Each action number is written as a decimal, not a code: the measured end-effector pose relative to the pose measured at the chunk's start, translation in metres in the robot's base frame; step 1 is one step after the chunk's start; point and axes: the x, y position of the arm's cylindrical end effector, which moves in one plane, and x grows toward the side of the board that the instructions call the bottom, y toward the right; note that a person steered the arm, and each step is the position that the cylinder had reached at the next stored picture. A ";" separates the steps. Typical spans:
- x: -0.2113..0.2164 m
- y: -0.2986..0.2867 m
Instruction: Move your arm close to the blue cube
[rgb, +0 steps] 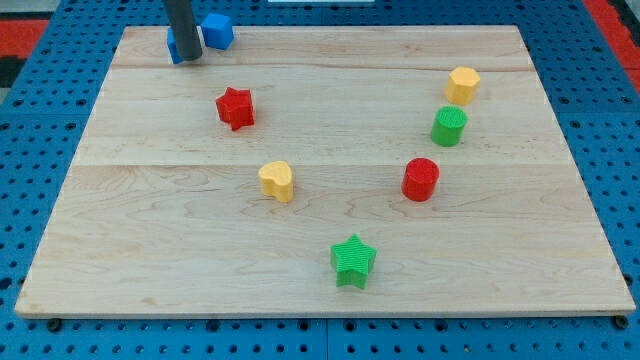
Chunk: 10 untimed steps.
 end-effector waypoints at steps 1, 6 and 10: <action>0.001 0.026; 0.021 0.105; 0.023 0.052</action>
